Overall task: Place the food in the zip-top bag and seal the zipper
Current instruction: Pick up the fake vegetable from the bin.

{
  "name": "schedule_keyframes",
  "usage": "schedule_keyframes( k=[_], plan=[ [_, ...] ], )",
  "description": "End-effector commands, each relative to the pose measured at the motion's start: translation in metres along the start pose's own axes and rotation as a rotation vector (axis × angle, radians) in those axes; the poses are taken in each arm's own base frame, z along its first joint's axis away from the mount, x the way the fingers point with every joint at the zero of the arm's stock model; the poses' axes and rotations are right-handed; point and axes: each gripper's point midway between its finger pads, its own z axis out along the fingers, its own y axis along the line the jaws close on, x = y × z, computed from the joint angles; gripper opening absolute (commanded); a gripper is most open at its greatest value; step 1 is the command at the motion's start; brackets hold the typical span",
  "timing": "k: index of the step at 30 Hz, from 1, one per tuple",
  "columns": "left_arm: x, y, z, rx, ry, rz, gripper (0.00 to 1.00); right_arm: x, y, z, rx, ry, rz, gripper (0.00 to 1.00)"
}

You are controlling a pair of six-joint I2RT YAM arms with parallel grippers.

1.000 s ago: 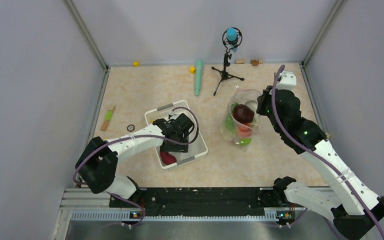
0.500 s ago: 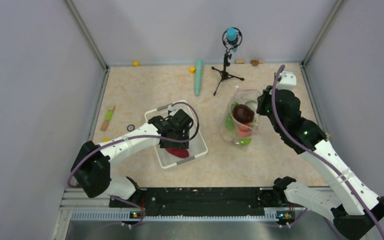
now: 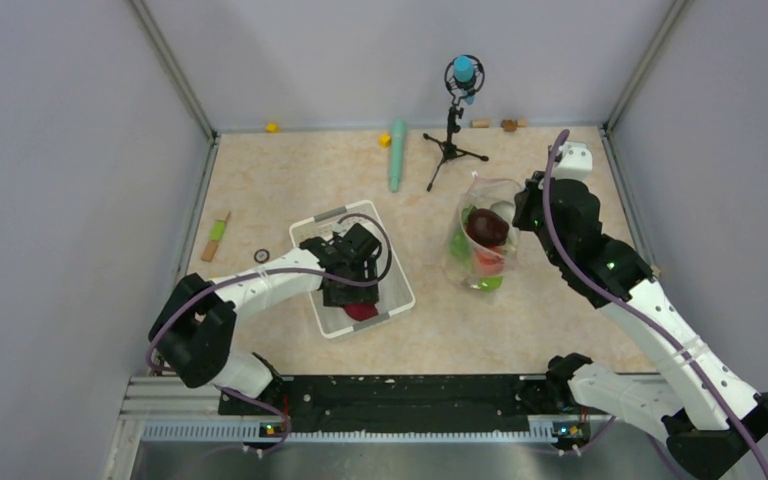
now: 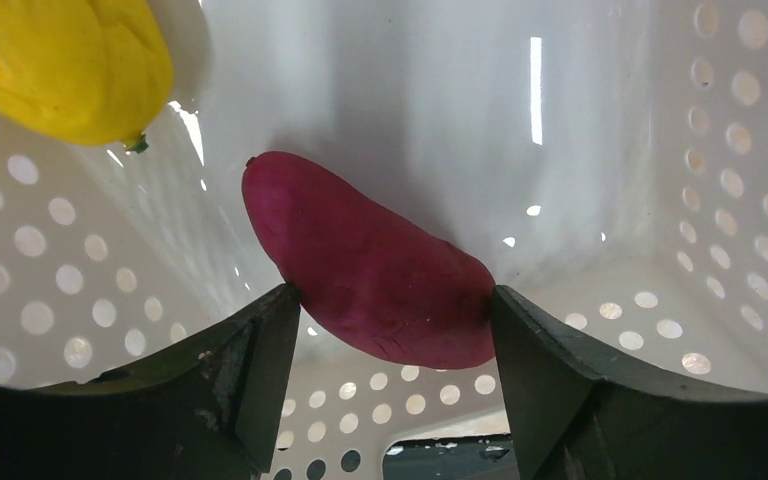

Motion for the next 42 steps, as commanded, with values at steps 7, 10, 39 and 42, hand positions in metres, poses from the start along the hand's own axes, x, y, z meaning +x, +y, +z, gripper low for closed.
schedule_keyframes(
  k=[7,10,39,42],
  plan=[
    [0.004,-0.008,0.024,0.011,0.035,-0.017,0.71,-0.005,-0.001,0.006,0.016,-0.017,-0.006,0.0],
    [-0.001,-0.006,0.026,-0.021,0.031,-0.014,0.63,-0.005,-0.002,0.006,0.017,-0.02,-0.005,0.0],
    [-0.055,0.002,-0.051,0.002,-0.249,-0.004,0.0,-0.008,-0.002,0.002,0.011,-0.031,0.004,0.0],
    [-0.064,-0.001,-0.061,0.022,-0.295,0.009,0.0,-0.007,0.0,0.002,0.0,-0.027,0.002,0.0]
  ],
)
